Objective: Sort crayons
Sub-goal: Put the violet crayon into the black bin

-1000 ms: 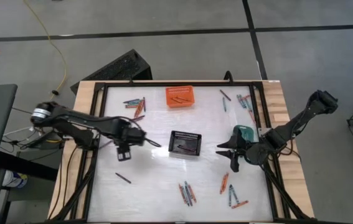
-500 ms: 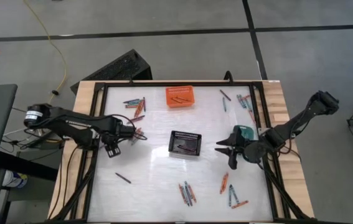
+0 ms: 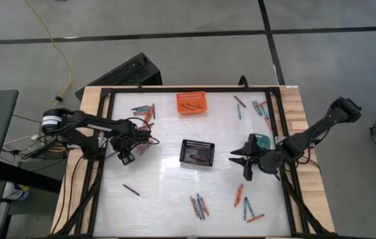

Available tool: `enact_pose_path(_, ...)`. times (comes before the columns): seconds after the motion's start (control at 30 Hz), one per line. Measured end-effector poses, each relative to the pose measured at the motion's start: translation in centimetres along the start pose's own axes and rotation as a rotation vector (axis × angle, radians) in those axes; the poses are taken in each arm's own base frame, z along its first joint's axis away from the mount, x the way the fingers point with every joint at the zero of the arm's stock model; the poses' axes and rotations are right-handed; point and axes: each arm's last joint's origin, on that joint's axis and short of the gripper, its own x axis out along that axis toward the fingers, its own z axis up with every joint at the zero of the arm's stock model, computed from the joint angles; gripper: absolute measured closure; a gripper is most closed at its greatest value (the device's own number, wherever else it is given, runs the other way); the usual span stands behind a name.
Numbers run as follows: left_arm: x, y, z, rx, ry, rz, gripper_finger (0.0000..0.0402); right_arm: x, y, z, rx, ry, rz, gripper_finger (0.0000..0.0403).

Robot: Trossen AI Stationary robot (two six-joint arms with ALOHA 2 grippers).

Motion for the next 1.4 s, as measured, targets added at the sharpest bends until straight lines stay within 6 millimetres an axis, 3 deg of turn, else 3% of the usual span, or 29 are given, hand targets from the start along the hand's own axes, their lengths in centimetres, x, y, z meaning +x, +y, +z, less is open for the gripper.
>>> enact_pose_path(0.13, 0.6, -0.1, 0.5, 0.003, 0.048, -0.015, 0.0254, -0.2, 0.2, -0.1, -0.009, 0.003, 0.016, 0.0275)
enact_pose_path(0.37, 0.7, -0.2, 1.1, 0.033, 0.044, -0.09, 0.0382, -0.4, 0.5, -0.3, -0.012, 0.006, 0.031, 0.0275)
enact_pose_path(0.73, -0.2, -0.6, 1.7, 0.097, -0.008, -0.129, 0.0399, -0.4, 0.5, -0.3, -0.011, 0.003, 0.028, 0.0275)
enact_pose_path(0.97, -4.3, -2.0, 2.7, 0.167, -0.181, -0.188, 0.0401, -0.3, 0.4, -0.2, -0.007, 0.001, 0.018, 0.0275)
enact_pose_path(1.4, -13.9, -3.9, 1.2, 0.272, -0.418, -0.14, 0.0401, -0.3, 0.3, -0.2, -0.012, -0.008, 0.004, 0.0275)
